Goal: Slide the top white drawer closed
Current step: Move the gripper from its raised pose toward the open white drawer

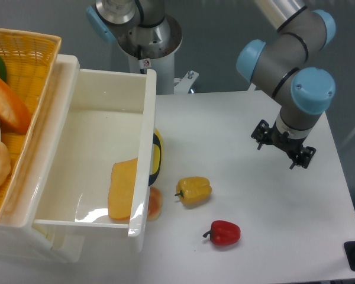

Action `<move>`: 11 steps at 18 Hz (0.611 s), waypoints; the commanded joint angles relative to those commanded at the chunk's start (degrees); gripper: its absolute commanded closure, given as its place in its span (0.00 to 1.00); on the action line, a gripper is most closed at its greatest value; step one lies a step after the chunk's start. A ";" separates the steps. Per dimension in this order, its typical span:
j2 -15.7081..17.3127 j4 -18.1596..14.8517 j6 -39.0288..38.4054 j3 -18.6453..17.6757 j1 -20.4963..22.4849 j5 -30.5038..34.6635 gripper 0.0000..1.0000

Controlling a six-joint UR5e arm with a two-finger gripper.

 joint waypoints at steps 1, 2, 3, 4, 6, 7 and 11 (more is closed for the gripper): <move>-0.18 0.00 -0.09 -0.09 0.00 0.09 0.00; -0.09 0.00 -0.09 -0.09 0.17 0.09 0.00; 0.00 -0.09 -0.26 -0.09 0.35 0.18 0.00; 0.34 -0.17 -0.26 -0.09 0.35 0.35 0.00; 1.40 0.00 -0.61 -1.83 0.35 0.09 0.00; 2.45 0.52 -0.62 -3.85 0.35 0.00 0.00; 5.53 2.37 -0.97 -9.65 0.00 0.09 0.00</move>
